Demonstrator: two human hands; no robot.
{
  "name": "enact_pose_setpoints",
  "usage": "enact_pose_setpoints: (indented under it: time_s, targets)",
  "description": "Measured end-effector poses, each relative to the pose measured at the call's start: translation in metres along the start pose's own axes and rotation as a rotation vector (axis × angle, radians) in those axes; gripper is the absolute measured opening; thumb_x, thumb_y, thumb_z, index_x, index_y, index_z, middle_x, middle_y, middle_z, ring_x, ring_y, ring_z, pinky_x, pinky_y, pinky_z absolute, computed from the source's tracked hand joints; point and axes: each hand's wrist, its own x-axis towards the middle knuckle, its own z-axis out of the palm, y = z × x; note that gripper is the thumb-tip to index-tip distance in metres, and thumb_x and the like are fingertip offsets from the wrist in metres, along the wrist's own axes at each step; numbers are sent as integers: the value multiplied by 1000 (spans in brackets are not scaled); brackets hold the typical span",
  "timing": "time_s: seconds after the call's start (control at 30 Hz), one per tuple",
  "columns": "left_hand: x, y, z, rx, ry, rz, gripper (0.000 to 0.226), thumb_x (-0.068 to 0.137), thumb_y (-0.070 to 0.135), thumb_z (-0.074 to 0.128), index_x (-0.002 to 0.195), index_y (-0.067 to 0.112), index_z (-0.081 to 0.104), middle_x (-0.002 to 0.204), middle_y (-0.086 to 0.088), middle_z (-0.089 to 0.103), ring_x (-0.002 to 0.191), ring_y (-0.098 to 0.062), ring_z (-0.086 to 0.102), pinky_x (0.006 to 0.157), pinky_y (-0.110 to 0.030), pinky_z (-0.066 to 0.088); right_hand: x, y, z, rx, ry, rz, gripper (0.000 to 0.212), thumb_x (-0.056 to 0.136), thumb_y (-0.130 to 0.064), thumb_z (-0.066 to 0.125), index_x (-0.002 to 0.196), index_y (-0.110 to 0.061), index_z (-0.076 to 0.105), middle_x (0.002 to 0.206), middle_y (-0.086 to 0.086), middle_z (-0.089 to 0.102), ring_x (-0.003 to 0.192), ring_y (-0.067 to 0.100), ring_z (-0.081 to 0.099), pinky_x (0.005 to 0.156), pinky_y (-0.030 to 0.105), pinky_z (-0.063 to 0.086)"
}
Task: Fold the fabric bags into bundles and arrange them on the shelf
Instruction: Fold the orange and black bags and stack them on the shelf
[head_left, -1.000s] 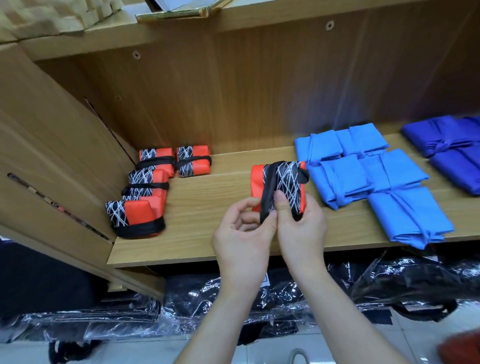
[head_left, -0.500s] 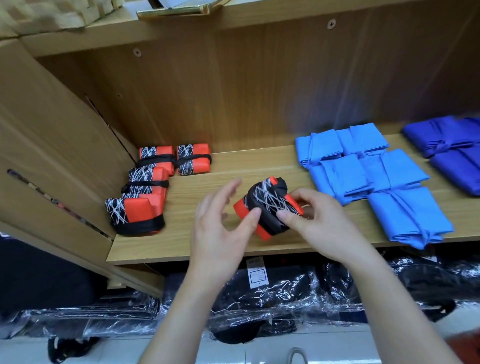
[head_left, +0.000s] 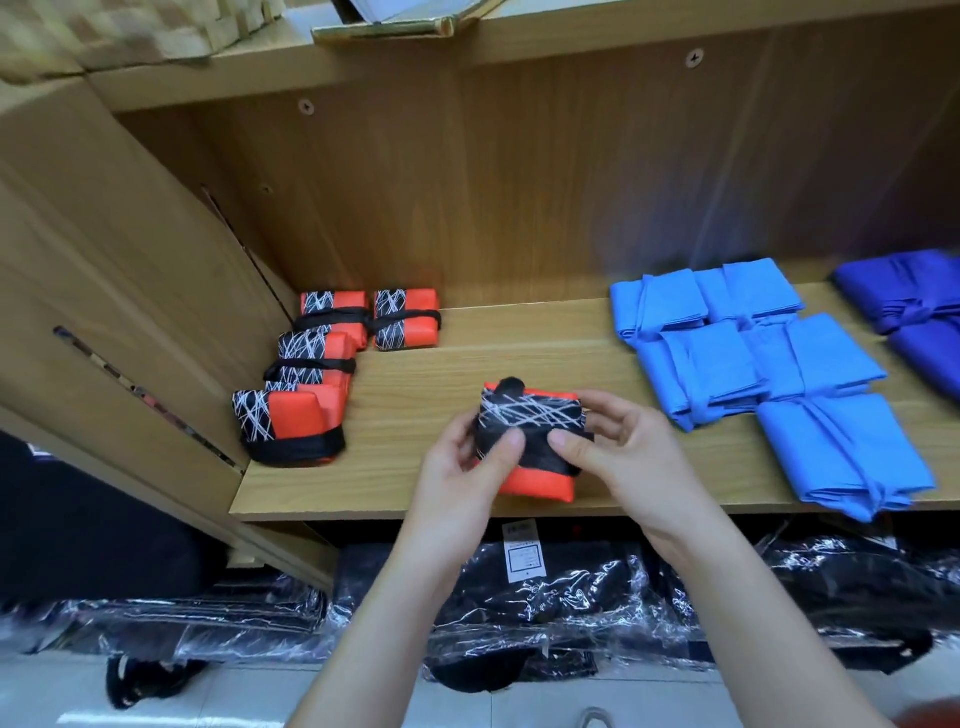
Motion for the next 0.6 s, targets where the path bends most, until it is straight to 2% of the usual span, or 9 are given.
enact_pose_setpoints:
  time_s: [0.07,0.13,0.17,0.23,0.3,0.4,0.47,0.53,0.6]
  targets:
    - [2,-2,-14,72,-14,-37,51,85,10,72,128,27,50,105,2,74,101,-14,69,92,-30,53,6,3,1,-55,-49,48,35,82,-1,73,111,-17,63,93,10,72,81,11,68,74,23,50]
    - [7,-3,-27,158,4,-42,63,82,9,76,133,30,45,103,1,75,99,-16,70,91,-35,53,13,5,8,-138,-135,84,29,85,-6,71,108,-22,63,95,13,73,83,15,67,81,28,49]
    - [10,-4,-33,185,32,-28,62,81,8,76,133,28,48,104,0,75,99,-16,70,91,-35,53,17,6,13,-168,-179,104,26,87,-10,70,107,-25,62,98,11,73,86,15,67,83,29,48]
    - [17,-5,-44,158,88,6,49,82,3,73,125,21,56,104,-3,74,97,-16,70,90,-31,54,27,8,24,-189,-253,150,27,90,-19,67,112,-30,58,101,1,72,87,10,65,76,25,50]
    - [24,-7,-52,77,134,-7,39,85,0,69,115,22,56,102,-5,74,91,-12,70,83,-23,54,36,8,34,-204,-318,181,40,88,-22,70,123,-34,52,101,-5,71,84,7,64,68,25,50]
    - [35,-14,-59,-52,237,-24,48,87,3,68,122,26,46,104,-5,72,90,-9,70,80,-19,54,50,15,49,-240,-366,153,63,83,-13,76,132,-35,43,101,9,70,78,17,60,64,32,50]
    - [40,-20,-61,-101,273,-64,56,88,6,68,131,27,40,106,-6,71,90,-11,69,81,-24,55,59,18,58,-206,-321,156,61,82,-6,74,131,-29,45,93,13,66,76,19,59,65,31,51]
    - [42,-27,-64,-6,267,-114,59,87,16,72,133,29,36,93,-1,70,80,-13,67,76,-33,58,72,19,61,-162,-252,151,52,82,-1,73,127,-19,54,90,9,66,75,16,61,68,24,52]
    - [40,-33,-72,355,299,-39,64,80,31,78,130,28,39,77,7,66,74,-14,65,79,-39,56,89,18,58,-184,-248,147,48,80,1,74,123,-13,61,93,8,70,79,15,65,78,24,53]
